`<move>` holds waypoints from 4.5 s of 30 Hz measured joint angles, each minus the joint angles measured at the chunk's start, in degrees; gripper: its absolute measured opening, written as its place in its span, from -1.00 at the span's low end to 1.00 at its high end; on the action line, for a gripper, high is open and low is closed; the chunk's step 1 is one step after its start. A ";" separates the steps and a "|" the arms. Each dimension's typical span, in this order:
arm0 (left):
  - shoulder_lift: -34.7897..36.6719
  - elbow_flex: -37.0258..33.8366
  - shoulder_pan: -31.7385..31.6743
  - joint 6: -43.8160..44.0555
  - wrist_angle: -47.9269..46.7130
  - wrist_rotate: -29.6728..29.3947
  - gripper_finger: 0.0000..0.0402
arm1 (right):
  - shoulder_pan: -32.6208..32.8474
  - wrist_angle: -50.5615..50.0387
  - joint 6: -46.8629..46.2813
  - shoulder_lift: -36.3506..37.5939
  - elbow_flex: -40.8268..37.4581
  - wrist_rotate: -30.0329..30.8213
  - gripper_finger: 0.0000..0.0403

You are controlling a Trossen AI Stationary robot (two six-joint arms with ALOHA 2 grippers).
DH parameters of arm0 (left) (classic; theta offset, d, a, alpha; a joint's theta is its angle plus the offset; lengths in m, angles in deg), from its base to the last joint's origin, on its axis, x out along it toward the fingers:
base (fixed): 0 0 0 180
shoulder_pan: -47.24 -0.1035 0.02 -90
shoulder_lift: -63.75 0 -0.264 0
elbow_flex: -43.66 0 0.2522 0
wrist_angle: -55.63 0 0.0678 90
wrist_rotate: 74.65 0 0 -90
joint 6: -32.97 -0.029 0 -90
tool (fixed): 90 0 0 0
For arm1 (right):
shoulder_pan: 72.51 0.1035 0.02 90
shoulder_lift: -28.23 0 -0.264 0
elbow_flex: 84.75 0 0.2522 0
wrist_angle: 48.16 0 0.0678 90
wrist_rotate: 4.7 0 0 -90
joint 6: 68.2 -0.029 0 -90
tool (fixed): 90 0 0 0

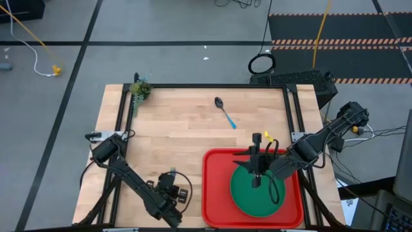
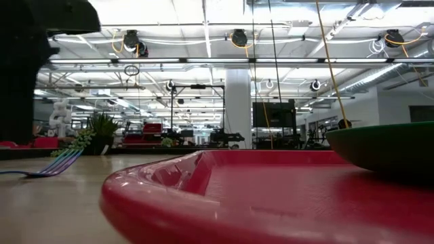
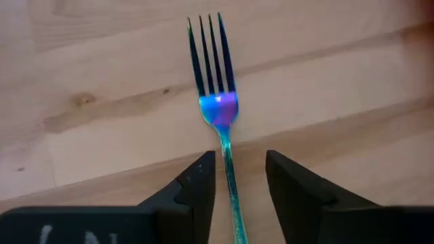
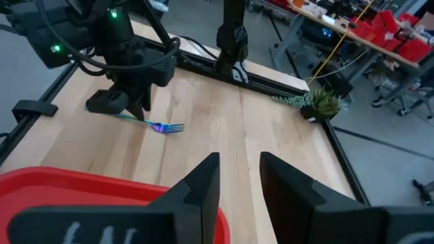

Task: Pick and place plate/cup/fork/spoon on tray
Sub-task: Put the purple fork on the red tray to the left of the green plate

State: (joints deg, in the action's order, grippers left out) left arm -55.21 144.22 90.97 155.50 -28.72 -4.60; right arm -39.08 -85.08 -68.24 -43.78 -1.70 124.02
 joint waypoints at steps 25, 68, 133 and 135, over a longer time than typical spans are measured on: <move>-1.96 -3.68 0.23 4.14 3.72 -1.11 -0.13 | 0.02 1.72 3.75 0.00 0.00 0.00 -0.50; 14.11 -6.61 -1.98 -14.26 9.60 -24.40 -0.94 | 0.09 -0.65 6.07 0.00 0.02 0.00 -0.50; -18.14 19.46 -15.75 -20.57 39.66 -18.47 -0.90 | 17.68 -12.60 -4.82 7.43 -6.95 0.26 -0.50; -18.14 19.46 -15.78 -20.44 40.34 -18.69 -0.90 | 17.68 -12.31 -4.84 7.92 -6.95 0.24 -0.50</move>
State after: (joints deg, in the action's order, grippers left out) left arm -73.34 163.68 75.19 135.06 11.62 -23.29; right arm -21.40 -97.39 -73.08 -35.86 -8.65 124.26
